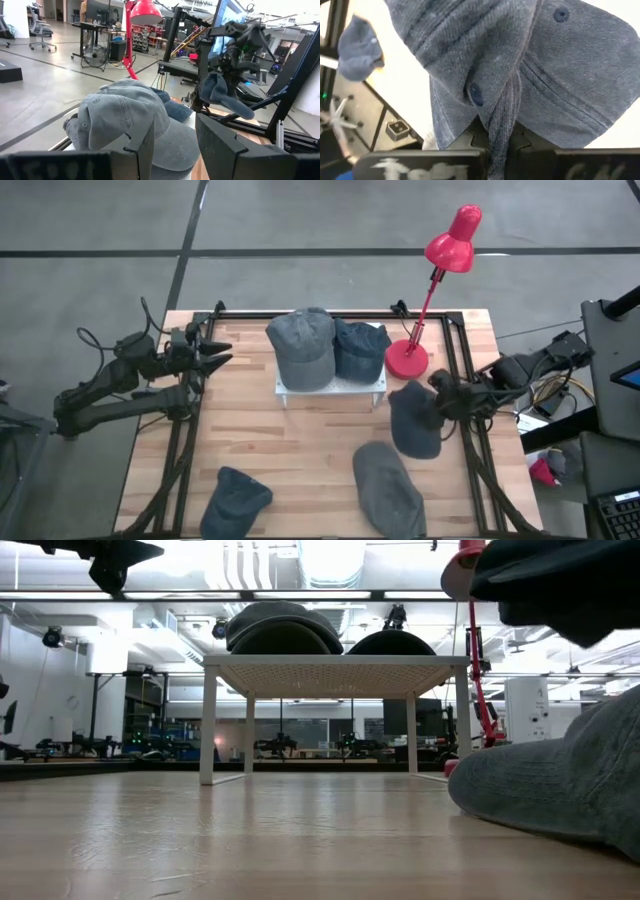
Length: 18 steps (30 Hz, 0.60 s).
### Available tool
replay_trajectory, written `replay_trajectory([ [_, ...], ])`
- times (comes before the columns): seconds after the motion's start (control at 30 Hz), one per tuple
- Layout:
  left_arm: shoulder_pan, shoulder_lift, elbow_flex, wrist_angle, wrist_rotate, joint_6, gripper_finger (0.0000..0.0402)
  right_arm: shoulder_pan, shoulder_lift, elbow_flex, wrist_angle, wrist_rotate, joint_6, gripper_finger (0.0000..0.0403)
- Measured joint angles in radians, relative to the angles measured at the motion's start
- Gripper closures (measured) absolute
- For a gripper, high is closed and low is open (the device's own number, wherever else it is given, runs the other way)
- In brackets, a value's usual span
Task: Pick & Place hat
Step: Stack the right blue cap on the blue cap on the shelf
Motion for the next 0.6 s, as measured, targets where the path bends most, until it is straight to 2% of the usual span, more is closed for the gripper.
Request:
replay_trajectory([
  [0.3,0.0,0.0,0.0,0.001,-0.005,-0.001,0.0257,-0.132,0.166,0.263,-0.077,0.02,-0.062,0.039],
  [0.6,0.0,0.0,0.0,0.001,-0.005,0.0,0.0257,-0.335,0.346,0.519,-0.094,0.019,-0.348,0.039],
])
